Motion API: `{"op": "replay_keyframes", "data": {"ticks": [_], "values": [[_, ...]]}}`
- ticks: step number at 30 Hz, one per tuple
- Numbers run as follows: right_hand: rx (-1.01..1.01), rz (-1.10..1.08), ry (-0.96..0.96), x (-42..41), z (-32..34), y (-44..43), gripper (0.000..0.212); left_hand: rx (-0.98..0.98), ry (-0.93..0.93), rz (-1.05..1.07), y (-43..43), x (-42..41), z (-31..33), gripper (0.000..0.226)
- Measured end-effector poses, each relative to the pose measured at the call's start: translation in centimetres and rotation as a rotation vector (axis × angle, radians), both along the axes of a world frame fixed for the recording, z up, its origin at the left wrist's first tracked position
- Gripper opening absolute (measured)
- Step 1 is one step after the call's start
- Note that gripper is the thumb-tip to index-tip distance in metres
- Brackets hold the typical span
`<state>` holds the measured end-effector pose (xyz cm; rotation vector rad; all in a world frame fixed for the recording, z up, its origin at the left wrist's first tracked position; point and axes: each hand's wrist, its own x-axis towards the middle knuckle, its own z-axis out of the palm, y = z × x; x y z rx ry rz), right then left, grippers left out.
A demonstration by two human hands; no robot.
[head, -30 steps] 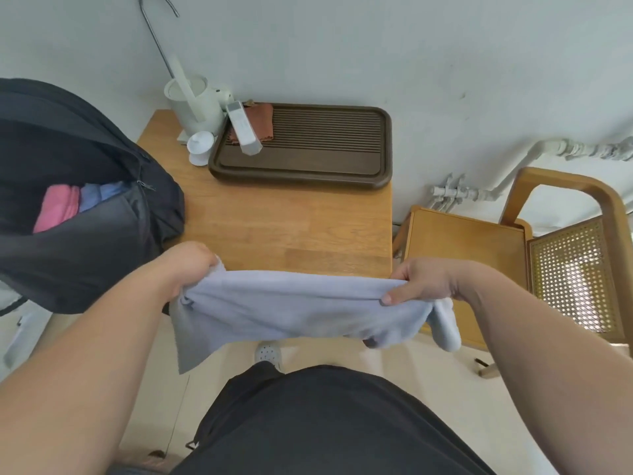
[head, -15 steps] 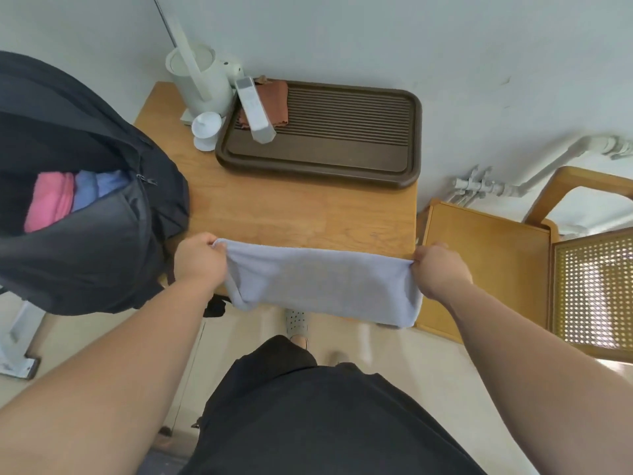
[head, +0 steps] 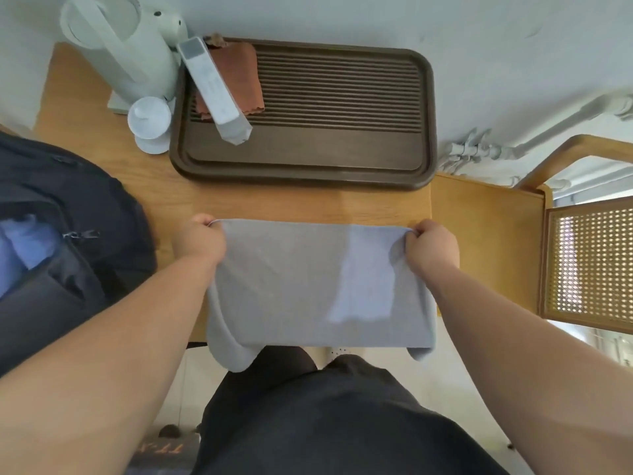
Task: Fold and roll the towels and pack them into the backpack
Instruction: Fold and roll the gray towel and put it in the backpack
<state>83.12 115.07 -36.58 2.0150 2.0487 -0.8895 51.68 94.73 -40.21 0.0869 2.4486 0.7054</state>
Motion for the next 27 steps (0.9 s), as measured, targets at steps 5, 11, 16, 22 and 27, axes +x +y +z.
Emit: {"op": "replay_keyframes", "data": {"ticks": [5, 11, 16, 22, 27], "values": [[0.051, -0.018, 0.06, -2.8, -0.4, 1.2, 0.026, -0.003, 0.121, -0.204, 3.1, -1.3, 3.1, 0.025], [-0.009, 0.322, -0.118, -3.4, -0.3, -0.6, 0.088, 0.041, 0.281, -0.496, 1.3, -0.4, 2.3, 0.047], [0.008, 0.649, -0.259, -2.0, -0.9, -4.3, 0.082, -0.133, 0.382, -0.554, -1.8, 2.6, 2.1, 0.054], [-0.055, 0.877, -0.322, -0.9, -2.6, -5.1, 0.11, -0.39, 0.355, -0.604, -5.2, 5.1, 1.5, 0.05], [-0.052, 0.901, -0.301, -0.4, -2.8, -4.6, 0.112, -0.533, 0.313, -0.503, -7.0, 8.7, 2.9, 0.053]]}}
